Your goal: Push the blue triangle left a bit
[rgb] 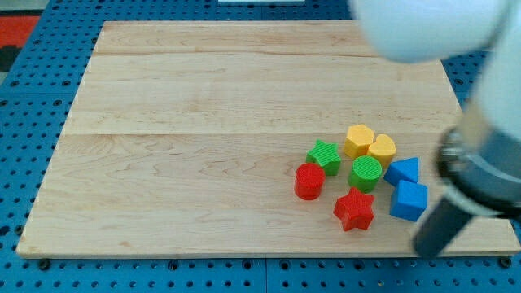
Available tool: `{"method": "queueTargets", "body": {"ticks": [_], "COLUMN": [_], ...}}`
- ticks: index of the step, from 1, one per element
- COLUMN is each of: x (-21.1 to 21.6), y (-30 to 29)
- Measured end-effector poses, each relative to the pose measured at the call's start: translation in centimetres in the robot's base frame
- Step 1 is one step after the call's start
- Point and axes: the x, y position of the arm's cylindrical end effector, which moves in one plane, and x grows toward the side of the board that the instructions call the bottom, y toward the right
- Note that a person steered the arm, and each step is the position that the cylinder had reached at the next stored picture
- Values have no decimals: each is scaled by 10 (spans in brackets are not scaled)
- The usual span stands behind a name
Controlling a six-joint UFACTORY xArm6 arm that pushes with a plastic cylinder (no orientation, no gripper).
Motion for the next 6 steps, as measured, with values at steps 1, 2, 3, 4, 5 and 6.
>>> {"method": "queueTargets", "body": {"ticks": [1, 2, 3, 4, 5, 6], "x": [-13, -47, -81, -93, -97, -92], "y": [20, 16, 15, -14, -16, 0]}}
